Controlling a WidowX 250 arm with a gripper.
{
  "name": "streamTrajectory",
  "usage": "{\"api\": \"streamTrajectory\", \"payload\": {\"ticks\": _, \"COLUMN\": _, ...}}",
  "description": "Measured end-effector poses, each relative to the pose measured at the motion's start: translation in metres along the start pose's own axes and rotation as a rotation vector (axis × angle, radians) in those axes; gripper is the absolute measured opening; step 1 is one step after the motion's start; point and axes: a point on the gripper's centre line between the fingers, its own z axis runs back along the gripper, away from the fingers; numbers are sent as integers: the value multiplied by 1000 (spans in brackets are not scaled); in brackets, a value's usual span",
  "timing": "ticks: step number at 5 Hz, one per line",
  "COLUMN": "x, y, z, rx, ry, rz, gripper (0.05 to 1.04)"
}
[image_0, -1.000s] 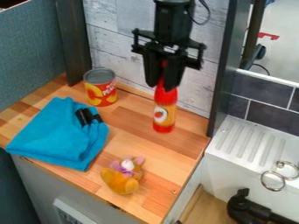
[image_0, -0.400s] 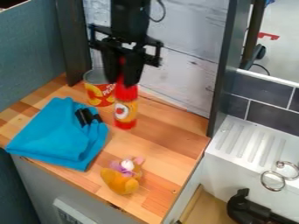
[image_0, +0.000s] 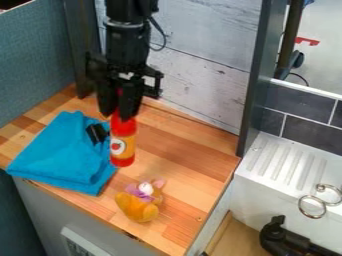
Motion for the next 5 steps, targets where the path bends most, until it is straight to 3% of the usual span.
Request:
{"api": "streamTrajectory", "payload": {"ticks": 2, "x": 9, "y": 8, "z": -20, "rx": -84, "ry": -92, "rz": -29, "gripper": 370}}
{"api": "streamTrajectory", "payload": {"ticks": 5, "x": 19, "y": 15, "z": -48, "rx": -108, "ry": -51, "rz": -63, "gripper": 370}}
